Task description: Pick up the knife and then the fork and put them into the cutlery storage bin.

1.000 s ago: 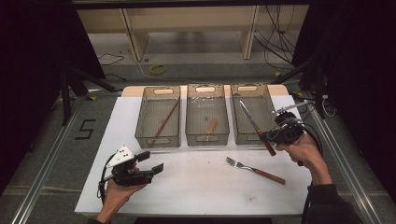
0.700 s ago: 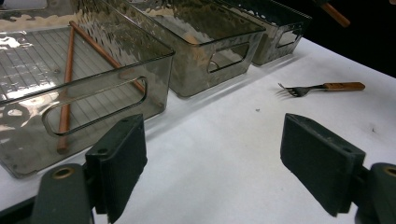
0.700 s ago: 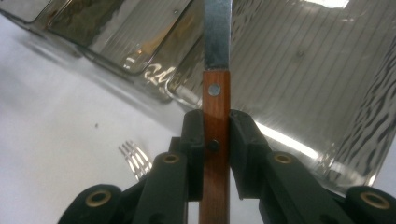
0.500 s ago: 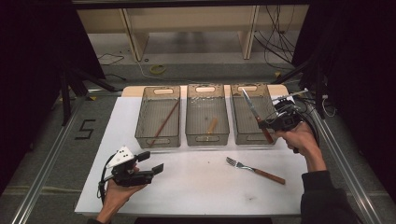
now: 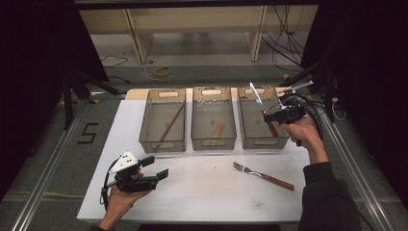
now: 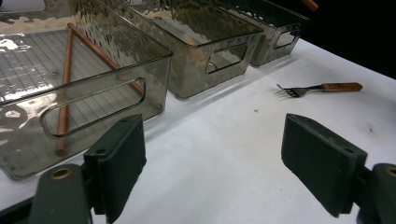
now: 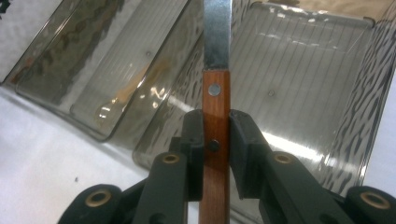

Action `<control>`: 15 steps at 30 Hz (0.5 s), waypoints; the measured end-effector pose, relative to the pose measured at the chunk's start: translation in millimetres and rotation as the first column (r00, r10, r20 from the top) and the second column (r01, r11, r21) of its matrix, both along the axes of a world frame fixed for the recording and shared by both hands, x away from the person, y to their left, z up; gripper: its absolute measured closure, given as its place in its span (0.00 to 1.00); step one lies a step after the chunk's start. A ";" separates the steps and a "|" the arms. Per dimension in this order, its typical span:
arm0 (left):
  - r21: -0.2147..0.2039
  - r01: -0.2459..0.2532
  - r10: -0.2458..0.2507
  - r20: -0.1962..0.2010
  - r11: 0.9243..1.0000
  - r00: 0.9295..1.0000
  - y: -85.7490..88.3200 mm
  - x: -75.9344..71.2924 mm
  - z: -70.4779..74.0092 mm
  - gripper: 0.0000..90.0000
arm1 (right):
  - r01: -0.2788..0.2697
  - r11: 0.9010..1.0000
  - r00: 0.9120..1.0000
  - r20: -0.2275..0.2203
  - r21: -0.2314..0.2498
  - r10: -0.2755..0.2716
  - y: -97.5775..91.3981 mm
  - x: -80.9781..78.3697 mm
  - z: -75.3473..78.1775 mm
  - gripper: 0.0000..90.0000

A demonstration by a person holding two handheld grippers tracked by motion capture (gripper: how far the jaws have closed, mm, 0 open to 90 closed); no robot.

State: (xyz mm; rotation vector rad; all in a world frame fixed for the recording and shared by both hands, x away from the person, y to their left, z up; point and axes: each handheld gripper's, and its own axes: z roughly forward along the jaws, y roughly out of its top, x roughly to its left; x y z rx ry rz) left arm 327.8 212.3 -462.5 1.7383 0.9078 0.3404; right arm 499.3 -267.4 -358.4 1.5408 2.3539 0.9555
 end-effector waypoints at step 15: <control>-0.002 0.003 -0.003 0.006 1.000 1.000 -0.9 -0.2 0.0 0.23 | 0.049 0.999 0.998 -0.028 -0.010 -0.049 6.1 19.2 -12.0 0.86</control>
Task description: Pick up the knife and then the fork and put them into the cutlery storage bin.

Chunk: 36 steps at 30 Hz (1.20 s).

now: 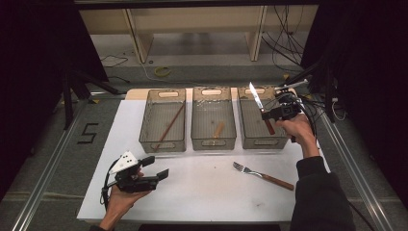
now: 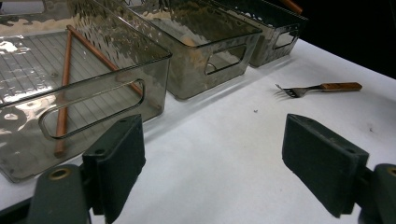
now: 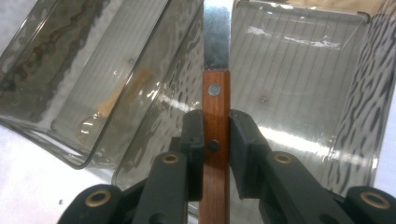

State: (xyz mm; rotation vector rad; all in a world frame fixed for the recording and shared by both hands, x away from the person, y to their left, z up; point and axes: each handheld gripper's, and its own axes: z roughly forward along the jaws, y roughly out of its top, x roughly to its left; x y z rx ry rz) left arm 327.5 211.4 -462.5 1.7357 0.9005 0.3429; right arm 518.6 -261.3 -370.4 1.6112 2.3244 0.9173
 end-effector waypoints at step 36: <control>-0.002 0.001 -0.001 0.004 1.000 1.000 0.4 -0.2 0.2 0.23 | 0.067 0.998 0.995 -0.079 -0.013 -0.068 17.1 14.5 -33.4 0.84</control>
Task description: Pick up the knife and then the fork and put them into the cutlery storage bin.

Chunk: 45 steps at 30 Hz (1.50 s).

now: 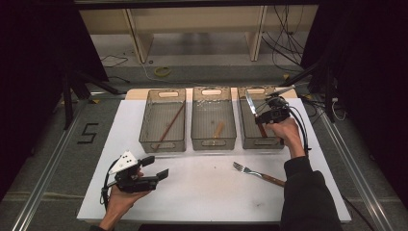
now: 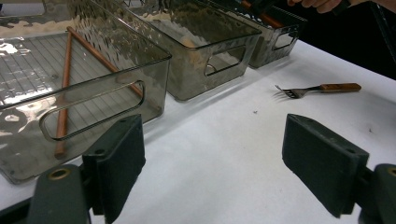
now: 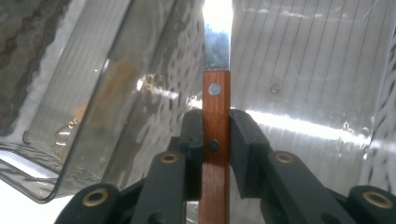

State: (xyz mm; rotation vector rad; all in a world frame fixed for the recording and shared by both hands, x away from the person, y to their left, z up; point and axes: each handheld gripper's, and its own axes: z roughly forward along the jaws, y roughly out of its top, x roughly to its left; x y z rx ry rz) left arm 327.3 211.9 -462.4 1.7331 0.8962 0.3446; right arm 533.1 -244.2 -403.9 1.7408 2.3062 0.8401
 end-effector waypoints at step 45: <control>-0.004 0.005 -0.005 -0.004 1.000 1.000 -1.1 0.2 -2.1 0.23 | -0.422 0.906 0.899 0.122 -0.013 0.420 -0.8 -140.1 6.7 0.38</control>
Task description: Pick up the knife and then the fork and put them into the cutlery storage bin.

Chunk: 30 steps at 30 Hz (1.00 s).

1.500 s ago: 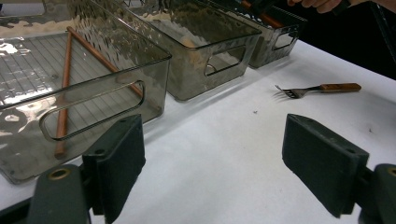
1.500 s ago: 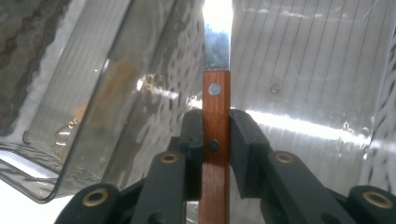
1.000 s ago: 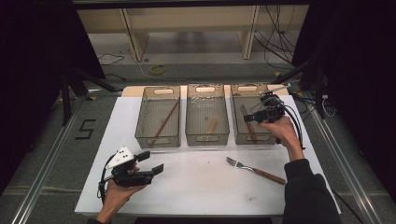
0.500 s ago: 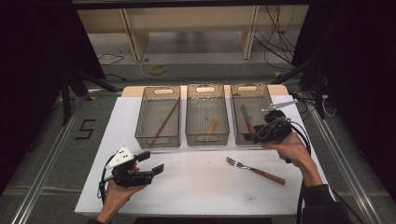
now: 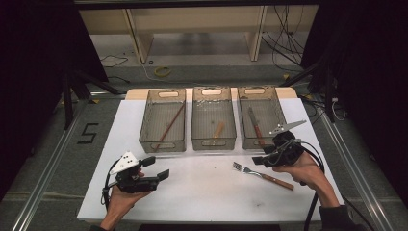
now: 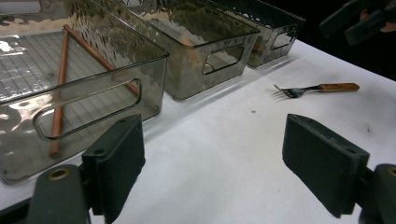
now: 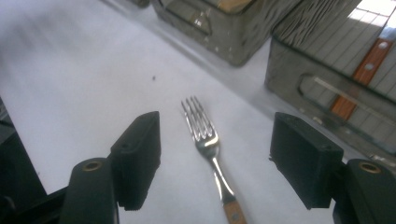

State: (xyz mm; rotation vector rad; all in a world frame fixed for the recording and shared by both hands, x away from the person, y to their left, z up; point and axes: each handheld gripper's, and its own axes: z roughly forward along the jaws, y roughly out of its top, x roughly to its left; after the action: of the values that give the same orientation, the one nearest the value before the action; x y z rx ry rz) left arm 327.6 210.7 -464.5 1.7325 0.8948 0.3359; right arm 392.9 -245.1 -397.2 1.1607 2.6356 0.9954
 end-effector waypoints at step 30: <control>-0.004 0.006 -0.006 0.008 1.000 1.000 -0.3 -0.7 0.6 0.23 | -0.041 0.973 0.993 -0.116 -0.227 0.015 -13.6 -11.5 -42.4 0.48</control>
State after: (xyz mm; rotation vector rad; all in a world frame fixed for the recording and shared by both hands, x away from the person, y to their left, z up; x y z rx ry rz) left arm 326.9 210.5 -463.9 1.7286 0.8841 0.3371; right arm 381.4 -258.7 -439.6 1.1604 2.7702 0.6226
